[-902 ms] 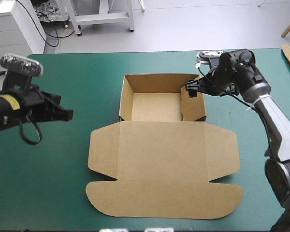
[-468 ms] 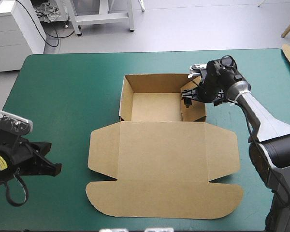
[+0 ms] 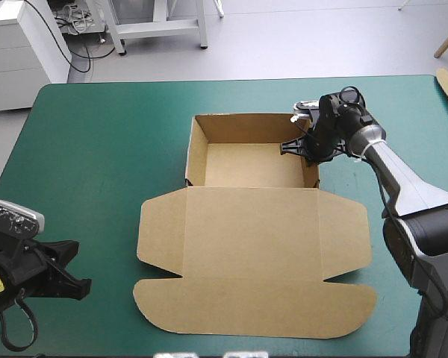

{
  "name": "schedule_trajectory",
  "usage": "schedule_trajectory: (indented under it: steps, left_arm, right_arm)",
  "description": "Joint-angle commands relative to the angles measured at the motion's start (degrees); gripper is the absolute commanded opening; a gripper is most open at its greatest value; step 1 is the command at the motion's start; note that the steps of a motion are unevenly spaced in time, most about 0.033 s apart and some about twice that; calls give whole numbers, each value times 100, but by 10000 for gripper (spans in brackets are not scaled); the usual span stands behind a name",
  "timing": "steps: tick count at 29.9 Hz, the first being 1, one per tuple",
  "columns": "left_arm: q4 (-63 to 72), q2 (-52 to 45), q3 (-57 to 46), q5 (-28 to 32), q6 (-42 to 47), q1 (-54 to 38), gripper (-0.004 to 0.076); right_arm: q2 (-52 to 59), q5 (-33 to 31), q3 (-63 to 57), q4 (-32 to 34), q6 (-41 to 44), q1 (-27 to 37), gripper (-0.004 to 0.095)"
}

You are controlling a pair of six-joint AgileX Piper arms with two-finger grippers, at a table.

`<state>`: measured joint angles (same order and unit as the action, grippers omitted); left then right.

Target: Fold the box

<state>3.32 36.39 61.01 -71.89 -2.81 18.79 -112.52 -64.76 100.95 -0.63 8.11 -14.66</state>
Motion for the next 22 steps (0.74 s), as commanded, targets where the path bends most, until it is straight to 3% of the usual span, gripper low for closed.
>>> schedule_trajectory:
  steps: [1, 9, 15, 22]
  left_arm:
    - [76, 26, 123, -110, 32, -2, -8]
    - [76, 26, 123, -110, 32, -2, -8]
    - [76, 26, 123, -75, 32, -2, -8]
    - [253, 26, 123, -71, 32, -2, -8]
  right_arm:
    - [314, -82, 194, 97, -116, 31, -21]
    - [434, -224, 745, 327, -477, 495, -22]
    - [474, -224, 1544, 331, -1058, 1924, -22]
    - [354, -88, 1614, 307, -1044, 3669, -21]
